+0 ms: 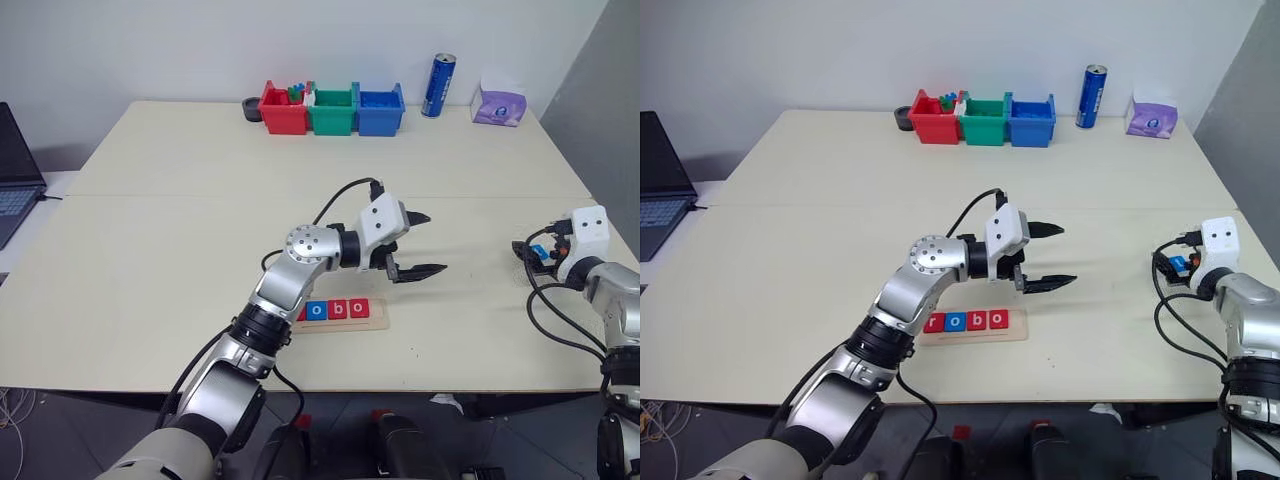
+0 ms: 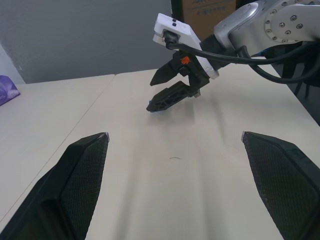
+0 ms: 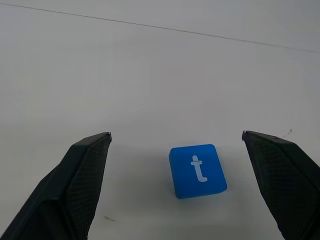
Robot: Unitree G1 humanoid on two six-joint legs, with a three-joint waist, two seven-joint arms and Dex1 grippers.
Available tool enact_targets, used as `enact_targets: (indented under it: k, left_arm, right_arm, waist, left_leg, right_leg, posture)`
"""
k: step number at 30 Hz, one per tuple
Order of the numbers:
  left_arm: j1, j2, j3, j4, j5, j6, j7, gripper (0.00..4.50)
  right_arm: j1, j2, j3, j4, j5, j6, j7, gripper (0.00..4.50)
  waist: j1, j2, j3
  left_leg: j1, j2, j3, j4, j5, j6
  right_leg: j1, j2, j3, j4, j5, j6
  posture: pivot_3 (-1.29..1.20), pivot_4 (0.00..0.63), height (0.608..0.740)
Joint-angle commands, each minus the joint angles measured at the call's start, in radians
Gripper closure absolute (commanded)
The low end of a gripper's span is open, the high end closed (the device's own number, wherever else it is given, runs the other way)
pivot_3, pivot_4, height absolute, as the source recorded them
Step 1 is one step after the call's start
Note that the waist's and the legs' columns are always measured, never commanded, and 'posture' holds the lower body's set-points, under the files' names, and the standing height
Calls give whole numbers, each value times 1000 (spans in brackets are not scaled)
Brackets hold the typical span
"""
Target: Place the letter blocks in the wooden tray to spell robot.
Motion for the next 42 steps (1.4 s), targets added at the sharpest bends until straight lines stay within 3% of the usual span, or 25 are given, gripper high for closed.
enact_targets:
  k: [1,26,30,36,42]
  left_arm:
    - [-10,-1,5,-35,-2,-11,2,0]
    - [-1,2,7,-78,-5,14,8,0]
    - [-3,3,8,-76,-5,16,7,0]
    - [-5,6,10,-75,-5,16,7,0]
    - [29,50,16,-123,-30,30,-33,0]
  right_arm:
    - [-39,-32,-35,35,10,-28,-11,40]
    - [-94,3,8,194,9,-15,-36,40]
    - [-95,5,2,189,15,-10,-39,940]
    - [-79,12,-5,141,28,22,-48,3058]
    - [-13,72,29,-174,85,262,-78,3042]
  waist:
    - [0,0,0]
    - [0,0,0]
    - [0,1,0]
    - [2,1,0]
    - [-4,1,-1]
  left_leg:
    - [0,0,0,0,0,0]
    - [0,0,0,0,0,0]
    - [0,0,0,0,0,0]
    - [0,0,0,0,0,0]
    - [0,1,0,0,0,0]
  right_leg:
    - [0,0,0,0,0,0]
    - [0,0,1,0,0,0]
    - [0,0,1,0,0,0]
    - [0,0,1,0,0,0]
    - [0,0,1,0,0,0]
  posture:
    - [0,150,740]
    - [0,150,740]
    - [0,150,740]
    - [0,150,740]
    - [0,150,740]
